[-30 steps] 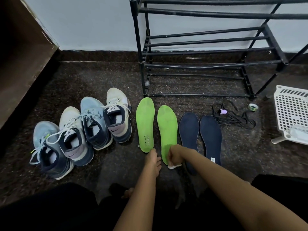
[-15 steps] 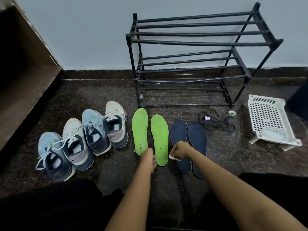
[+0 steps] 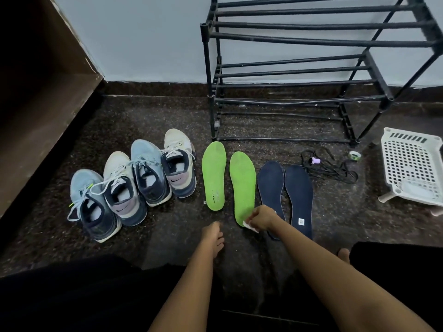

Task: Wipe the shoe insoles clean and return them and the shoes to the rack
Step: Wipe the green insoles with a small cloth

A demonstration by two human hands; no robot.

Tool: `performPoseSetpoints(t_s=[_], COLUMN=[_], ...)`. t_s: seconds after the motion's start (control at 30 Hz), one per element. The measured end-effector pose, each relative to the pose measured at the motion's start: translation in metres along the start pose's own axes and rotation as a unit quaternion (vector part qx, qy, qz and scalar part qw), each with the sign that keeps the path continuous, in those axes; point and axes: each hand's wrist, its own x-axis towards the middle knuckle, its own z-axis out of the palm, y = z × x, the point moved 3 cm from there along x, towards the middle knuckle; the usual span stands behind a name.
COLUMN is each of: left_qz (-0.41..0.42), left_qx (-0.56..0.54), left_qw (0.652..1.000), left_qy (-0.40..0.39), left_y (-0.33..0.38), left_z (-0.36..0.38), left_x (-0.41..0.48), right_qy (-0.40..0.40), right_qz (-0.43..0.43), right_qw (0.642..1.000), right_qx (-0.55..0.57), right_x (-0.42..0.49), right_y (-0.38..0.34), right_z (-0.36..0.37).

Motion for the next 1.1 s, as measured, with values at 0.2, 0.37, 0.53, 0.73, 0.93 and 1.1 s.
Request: performPoseSetpoints(t_s=[0.2,0.37,0.53,0.73,0.93,1.1], left_qz=[0.041,0.076,0.1,0.114,0.106,0.118], left_qx=[-0.011,0.015,0.076,0.075,-0.019,0.026], left_qw=[0.997,0.992,0.984,0.981,0.989,0.987], left_qy=[0.057,0.101,0.126,0.135,0.106,0.111], left_y=[0.019,0.031,0.03,0.036,0.048,0.053], left_z=[-0.008,-0.011,-0.012,-0.006,0.002,0.004], left_x=[0.026,0.056,0.104,0.116,0.092,0.091], right_qy=[-0.01,-0.013,-0.009,-0.007,-0.009,-0.001], right_qz=[0.008,0.005,0.015,0.032,0.061,0.065], right_qw=[0.996,0.996,0.991,0.984,0.977,0.973], right_qx=[0.091,0.093,0.134,0.177,0.207,0.22], right_x=[0.016,0.03,0.041,0.039,0.034,0.033], right_y=[-0.011,-0.017,-0.022,-0.03,-0.024,-0.019], right_z=[0.007,0.01,0.006,-0.003,-0.004,-0.005])
